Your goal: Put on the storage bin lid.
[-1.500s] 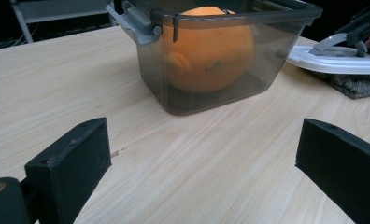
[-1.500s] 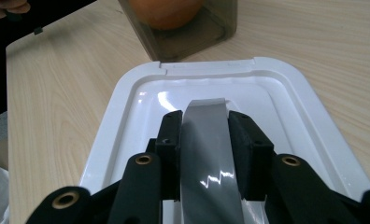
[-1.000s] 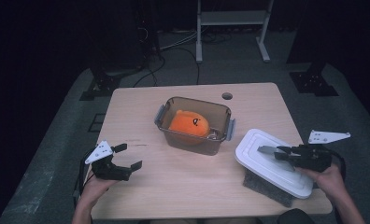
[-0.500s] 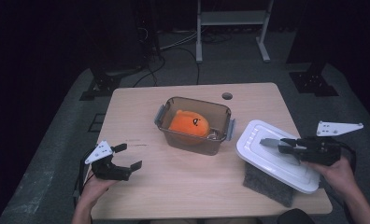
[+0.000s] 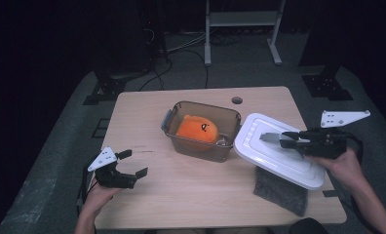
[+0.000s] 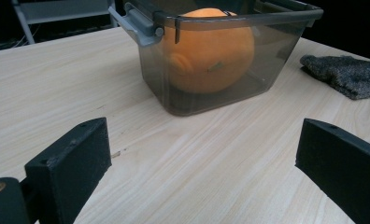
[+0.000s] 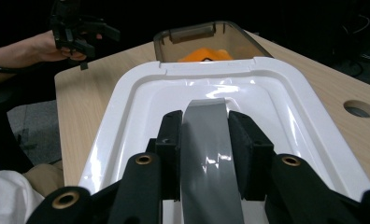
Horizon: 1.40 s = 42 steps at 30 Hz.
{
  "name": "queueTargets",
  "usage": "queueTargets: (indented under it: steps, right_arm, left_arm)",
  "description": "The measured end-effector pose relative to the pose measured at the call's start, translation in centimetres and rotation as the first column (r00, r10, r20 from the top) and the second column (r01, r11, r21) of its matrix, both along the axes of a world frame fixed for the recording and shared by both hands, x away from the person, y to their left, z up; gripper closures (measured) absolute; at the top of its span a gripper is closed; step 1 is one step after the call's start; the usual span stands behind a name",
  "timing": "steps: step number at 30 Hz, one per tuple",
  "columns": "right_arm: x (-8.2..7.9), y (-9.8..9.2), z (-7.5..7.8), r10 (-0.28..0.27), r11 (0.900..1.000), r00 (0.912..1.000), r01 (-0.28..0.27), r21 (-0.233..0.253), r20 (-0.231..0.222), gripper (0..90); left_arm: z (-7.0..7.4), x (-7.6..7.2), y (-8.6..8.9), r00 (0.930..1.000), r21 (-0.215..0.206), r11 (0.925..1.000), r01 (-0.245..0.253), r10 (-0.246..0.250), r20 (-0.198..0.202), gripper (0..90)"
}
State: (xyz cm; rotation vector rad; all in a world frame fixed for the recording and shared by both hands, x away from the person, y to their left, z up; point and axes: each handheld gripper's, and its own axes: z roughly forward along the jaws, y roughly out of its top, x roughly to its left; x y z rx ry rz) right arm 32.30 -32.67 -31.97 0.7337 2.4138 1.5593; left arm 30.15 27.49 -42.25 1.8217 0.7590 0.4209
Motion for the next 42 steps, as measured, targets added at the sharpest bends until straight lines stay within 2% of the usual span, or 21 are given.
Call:
queueTargets:
  steps: [12,25,42]
  right_arm:
    - [2.6,4.0,1.6,0.063,0.998,0.998,-0.063,0.002,0.007,65.7]
    - [5.6,8.7,2.9,0.124,0.992,0.9922,-0.124,-0.035,0.004,65.7]
    - [8.2,12.4,3.3,0.164,0.986,0.9864,-0.164,-0.023,0.011,65.7]
  left_arm:
    - [0.0,0.0,0.1,1.0,-0.009,1.0,-0.002,0.002,0.0,2.7]
    - [0.0,0.0,-0.1,1.0,-0.005,1.0,0.007,-0.007,-0.001,2.7]
    - [0.0,-0.1,0.0,0.9999,-0.006,0.9999,0.009,-0.009,0.008,2.7]
